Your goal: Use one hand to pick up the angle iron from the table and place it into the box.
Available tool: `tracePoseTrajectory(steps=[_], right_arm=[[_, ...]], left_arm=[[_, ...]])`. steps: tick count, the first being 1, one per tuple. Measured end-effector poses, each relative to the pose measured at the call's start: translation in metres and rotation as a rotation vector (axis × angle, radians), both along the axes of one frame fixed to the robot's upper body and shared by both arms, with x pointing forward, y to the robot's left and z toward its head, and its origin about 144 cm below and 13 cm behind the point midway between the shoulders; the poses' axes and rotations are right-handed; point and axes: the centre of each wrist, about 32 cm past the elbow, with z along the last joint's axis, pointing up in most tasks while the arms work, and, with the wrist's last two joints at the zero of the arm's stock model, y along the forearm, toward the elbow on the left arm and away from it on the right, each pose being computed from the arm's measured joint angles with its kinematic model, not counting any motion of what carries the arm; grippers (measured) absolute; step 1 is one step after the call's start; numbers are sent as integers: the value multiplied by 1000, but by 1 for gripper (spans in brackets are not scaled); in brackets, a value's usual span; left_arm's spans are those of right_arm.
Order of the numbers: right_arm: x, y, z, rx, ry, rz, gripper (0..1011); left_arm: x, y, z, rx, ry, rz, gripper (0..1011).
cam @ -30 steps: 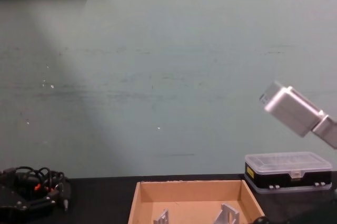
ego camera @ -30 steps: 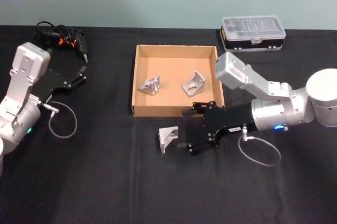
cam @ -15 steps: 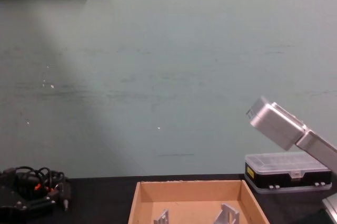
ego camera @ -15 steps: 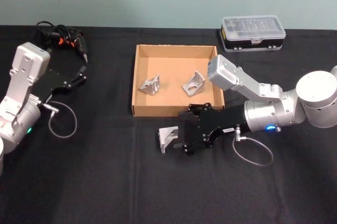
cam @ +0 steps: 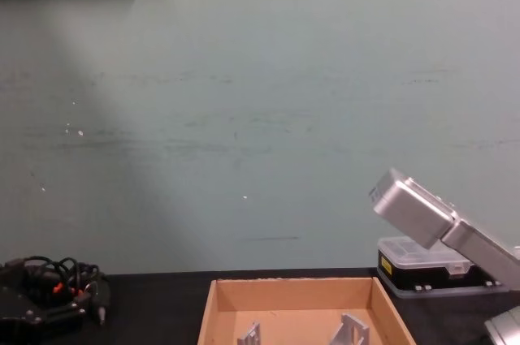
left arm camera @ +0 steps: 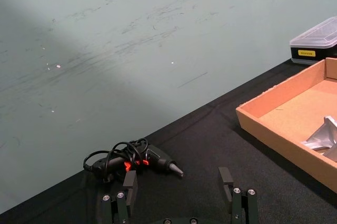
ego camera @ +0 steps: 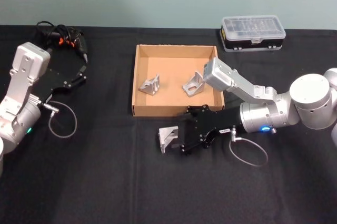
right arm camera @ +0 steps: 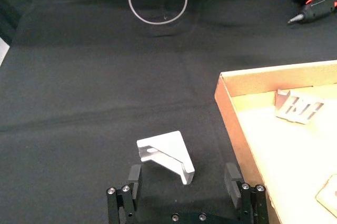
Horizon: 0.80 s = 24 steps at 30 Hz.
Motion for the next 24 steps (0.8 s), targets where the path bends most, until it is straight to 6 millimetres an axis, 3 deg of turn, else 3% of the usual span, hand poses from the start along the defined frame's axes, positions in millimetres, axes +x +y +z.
tracePoseTrajectory(steps=[24], right_arm=[[3, 5, -3, 2, 7, 8, 1002]], left_arm=[[0, 0, 0, 0, 0, 0, 1000]])
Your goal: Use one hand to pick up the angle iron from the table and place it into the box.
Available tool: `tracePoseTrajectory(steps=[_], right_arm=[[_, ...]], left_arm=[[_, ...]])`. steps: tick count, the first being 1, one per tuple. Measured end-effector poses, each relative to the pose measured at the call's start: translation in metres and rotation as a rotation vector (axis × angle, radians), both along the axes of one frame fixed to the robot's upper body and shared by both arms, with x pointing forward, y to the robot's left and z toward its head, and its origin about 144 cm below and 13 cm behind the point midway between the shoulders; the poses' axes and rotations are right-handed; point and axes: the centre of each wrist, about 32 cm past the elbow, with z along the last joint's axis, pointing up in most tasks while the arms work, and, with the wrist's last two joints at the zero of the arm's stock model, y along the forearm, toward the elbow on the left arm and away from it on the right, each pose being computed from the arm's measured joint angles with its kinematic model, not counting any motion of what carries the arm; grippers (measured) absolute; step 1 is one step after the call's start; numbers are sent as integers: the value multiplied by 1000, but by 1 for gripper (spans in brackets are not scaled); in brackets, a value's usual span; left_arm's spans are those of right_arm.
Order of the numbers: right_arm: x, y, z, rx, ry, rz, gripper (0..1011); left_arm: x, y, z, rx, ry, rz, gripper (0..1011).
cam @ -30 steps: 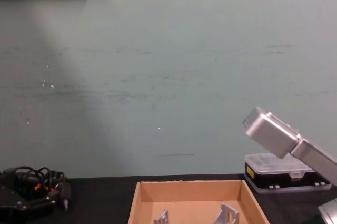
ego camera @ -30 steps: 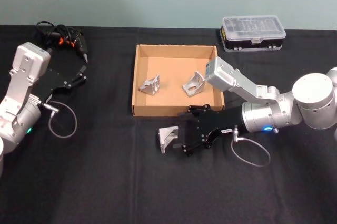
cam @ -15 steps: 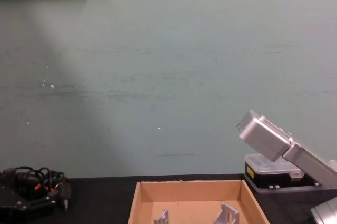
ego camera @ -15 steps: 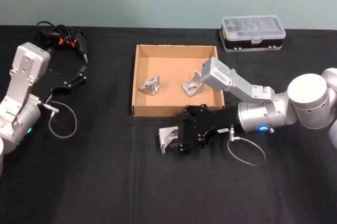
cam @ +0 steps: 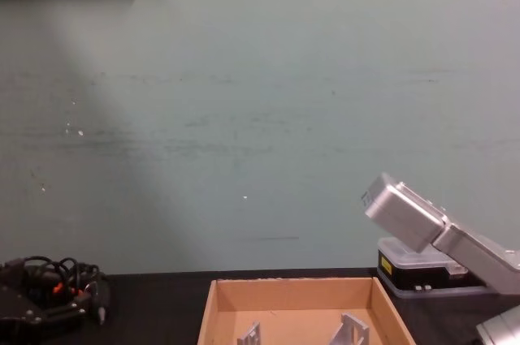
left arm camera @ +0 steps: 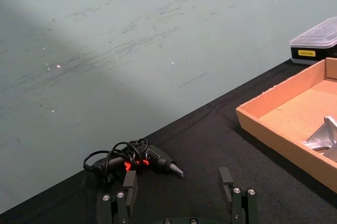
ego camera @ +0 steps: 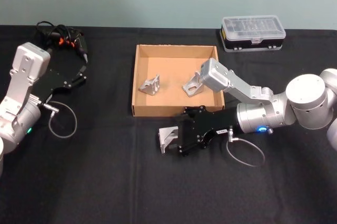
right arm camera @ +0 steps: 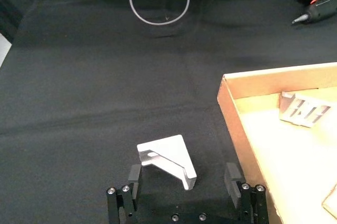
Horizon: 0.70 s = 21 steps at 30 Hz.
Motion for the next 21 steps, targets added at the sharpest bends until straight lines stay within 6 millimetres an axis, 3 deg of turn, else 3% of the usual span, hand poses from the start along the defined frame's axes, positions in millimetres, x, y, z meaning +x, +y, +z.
tracePoseTrajectory(steps=[7, 9, 13, 15, 21], right_arm=[[0, 1, -1, -3, 6, 4, 909], [0, 1, -1, -4, 7, 3, 826], [-1, 0, -2, -5, 7, 1, 761], [-2, 0, -2, -5, 7, 0, 659], [-2, -1, -2, -6, 7, -3, 478]], left_arm=[[0, 0, 0, 0, 0, 0, 1000], [0, 0, 0, 0, 0, 0, 1000], [0, 0, 0, 0, 0, 0, 1000], [0, 0, 0, 0, 0, 0, 1000], [0, 0, 0, 0, 0, 0, 1000]])
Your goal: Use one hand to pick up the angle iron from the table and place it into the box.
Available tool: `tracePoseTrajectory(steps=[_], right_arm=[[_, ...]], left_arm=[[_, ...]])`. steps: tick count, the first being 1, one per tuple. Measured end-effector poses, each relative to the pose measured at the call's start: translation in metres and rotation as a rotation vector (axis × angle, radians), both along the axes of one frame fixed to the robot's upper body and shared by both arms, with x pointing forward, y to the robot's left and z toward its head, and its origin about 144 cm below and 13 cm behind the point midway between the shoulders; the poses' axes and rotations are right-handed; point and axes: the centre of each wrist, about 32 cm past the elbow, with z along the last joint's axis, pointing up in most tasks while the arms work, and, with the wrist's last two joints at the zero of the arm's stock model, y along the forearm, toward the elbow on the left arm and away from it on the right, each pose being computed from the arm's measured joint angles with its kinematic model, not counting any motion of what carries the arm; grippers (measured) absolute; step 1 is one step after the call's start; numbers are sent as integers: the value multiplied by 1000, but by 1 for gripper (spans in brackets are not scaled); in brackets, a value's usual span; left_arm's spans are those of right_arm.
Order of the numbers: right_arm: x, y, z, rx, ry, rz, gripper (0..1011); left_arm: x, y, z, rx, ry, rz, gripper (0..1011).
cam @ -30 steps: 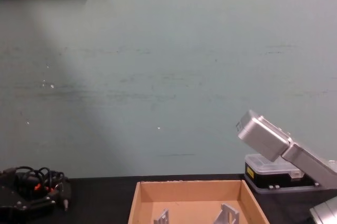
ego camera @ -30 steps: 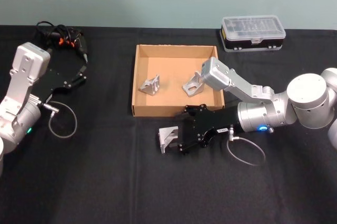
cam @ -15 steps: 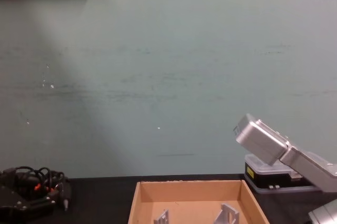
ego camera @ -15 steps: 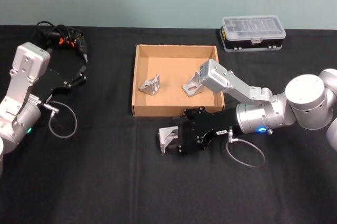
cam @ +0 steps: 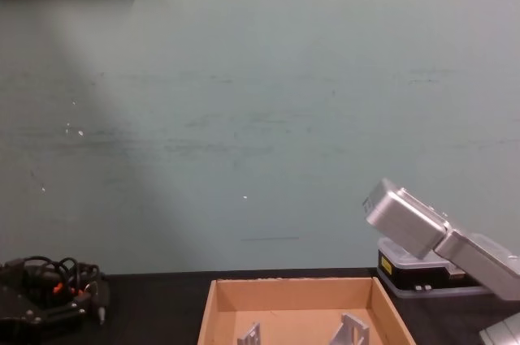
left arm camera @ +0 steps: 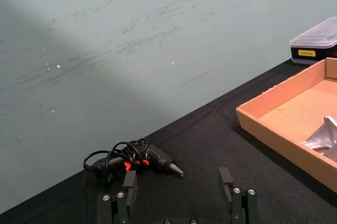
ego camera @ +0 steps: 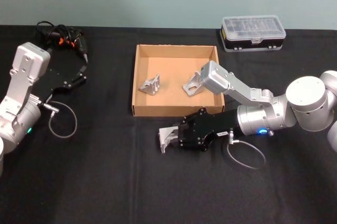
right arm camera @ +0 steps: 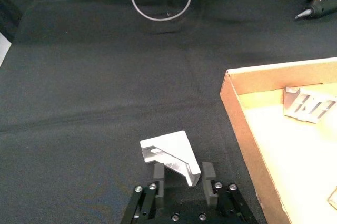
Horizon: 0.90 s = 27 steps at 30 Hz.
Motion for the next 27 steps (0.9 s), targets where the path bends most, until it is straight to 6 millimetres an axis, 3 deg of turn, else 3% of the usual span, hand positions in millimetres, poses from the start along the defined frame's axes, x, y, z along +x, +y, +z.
tracePoseTrajectory(steps=[13, 27], right_arm=[[-1, 0, -1, 0, 3, -2, 64], [-3, 2, 1, 16, -2, 3, 57]], left_arm=[[0, 0, 0, 0, 0, 0, 1000], [0, 0, 0, 0, 0, 0, 1000]])
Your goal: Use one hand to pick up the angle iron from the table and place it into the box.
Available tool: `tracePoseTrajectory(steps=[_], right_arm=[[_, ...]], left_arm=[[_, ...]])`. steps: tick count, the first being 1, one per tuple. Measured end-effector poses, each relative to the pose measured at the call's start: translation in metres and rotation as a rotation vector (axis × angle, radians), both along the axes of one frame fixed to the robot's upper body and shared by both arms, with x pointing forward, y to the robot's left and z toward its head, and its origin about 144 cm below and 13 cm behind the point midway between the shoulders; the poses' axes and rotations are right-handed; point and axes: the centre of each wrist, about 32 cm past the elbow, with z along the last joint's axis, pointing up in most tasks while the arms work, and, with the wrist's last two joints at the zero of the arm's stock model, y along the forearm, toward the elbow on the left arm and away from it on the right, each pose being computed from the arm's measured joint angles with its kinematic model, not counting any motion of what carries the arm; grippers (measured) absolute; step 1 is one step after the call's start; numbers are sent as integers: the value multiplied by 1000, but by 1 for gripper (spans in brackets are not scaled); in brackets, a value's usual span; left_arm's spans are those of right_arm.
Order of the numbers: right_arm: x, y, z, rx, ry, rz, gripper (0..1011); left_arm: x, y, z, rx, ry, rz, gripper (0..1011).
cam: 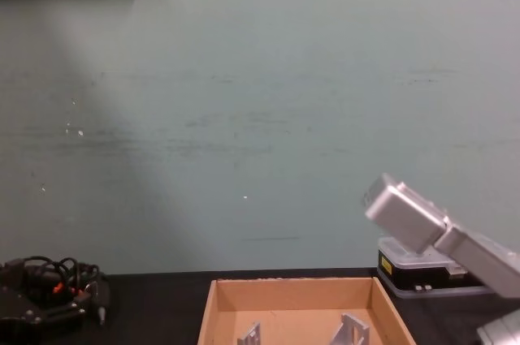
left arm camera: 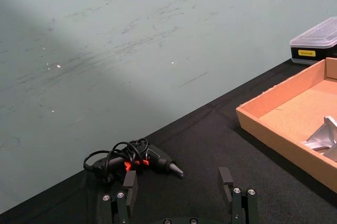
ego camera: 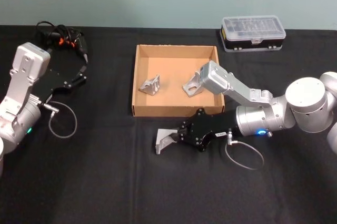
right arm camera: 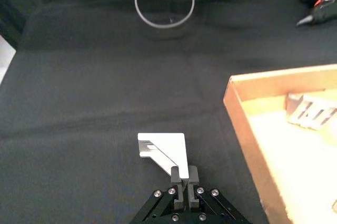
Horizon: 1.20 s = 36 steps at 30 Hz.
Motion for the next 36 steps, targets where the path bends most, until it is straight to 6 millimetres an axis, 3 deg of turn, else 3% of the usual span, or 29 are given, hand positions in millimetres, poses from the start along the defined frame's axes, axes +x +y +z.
tracePoseTrajectory(steps=[12, 19, 29, 36], right_arm=[[1, 2, 36, 107, -107, -21, 57], [6, -6, 52, 152, -218, -163, 57], [13, -6, 46, 166, -316, -392, 57], [19, 2, 38, 161, -322, -451, 56]], left_arm=[[0, 0, 0, 0, 0, 0, 1000], [0, 0, 0, 0, 0, 0, 1000], [0, 0, 0, 0, 0, 0, 1000], [0, 0, 0, 0, 0, 0, 1000]])
